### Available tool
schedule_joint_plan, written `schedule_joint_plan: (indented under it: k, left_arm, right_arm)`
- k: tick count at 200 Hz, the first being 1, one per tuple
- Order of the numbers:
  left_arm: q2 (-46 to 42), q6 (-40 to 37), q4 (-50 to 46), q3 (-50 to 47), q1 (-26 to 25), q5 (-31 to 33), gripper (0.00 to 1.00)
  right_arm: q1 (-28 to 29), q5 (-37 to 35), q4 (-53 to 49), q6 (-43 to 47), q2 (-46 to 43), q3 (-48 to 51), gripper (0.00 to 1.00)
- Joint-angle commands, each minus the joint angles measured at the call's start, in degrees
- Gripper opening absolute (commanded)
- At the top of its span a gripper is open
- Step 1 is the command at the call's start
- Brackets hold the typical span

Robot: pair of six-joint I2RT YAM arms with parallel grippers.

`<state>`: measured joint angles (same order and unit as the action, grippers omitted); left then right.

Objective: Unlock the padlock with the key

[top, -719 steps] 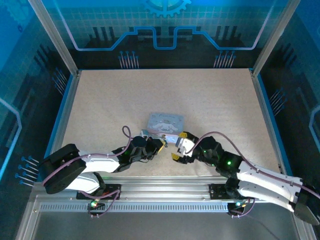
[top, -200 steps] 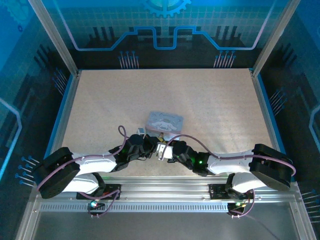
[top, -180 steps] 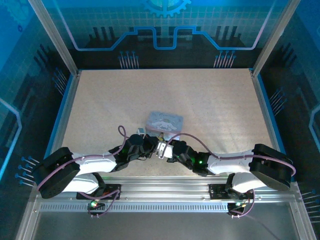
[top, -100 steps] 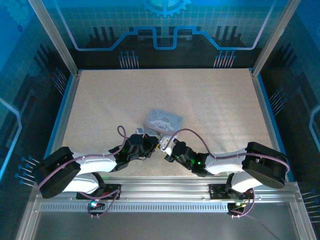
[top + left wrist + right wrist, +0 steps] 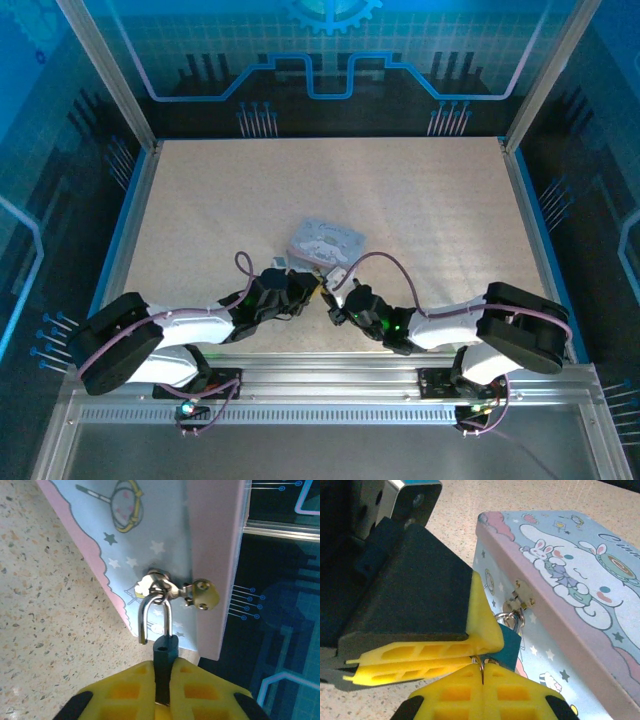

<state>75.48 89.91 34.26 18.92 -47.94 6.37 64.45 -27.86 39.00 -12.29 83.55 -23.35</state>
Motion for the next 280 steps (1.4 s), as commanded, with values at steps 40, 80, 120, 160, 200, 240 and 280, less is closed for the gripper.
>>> schedule_joint_plan:
  k: [40,80,120,160,200,240,280]
  left_arm:
    - [-0.04,-3.59,-0.58,0.11,-0.42,-0.54,0.35]
    - [-3.20,-6.86,-8.81,0.61,-0.29,1.25,0.44]
    - [-8.98,-11.22,-18.95,1.84,0.02,4.19,0.53]
    - [-15.44,-16.07,-29.11,3.69,0.93,6.94,0.65]
    - [-18.69,-18.15,-32.47,3.82,3.06,5.82,0.70]
    - [-18.53,-19.52,-32.77,4.50,5.06,3.12,0.74]
    - [-17.47,-25.65,-34.56,7.57,10.73,-3.14,0.82]
  right_arm:
    - [0.07,-2.33,5.54,-16.09,1.34,3.87,0.00]
    - [0.15,-3.28,7.73,-23.21,1.90,7.02,0.00]
    - [-0.07,-4.32,5.66,-34.15,0.70,8.62,0.00]
    - [-0.54,-2.00,0.36,-41.85,-2.16,8.89,0.00]
    - [-3.78,3.27,-3.98,-44.04,-4.90,8.98,0.04]
    - [-5.83,7.64,-6.77,-43.62,-6.10,8.15,0.17]
    - [-6.00,5.71,-8.12,-40.05,-9.34,8.90,0.30]
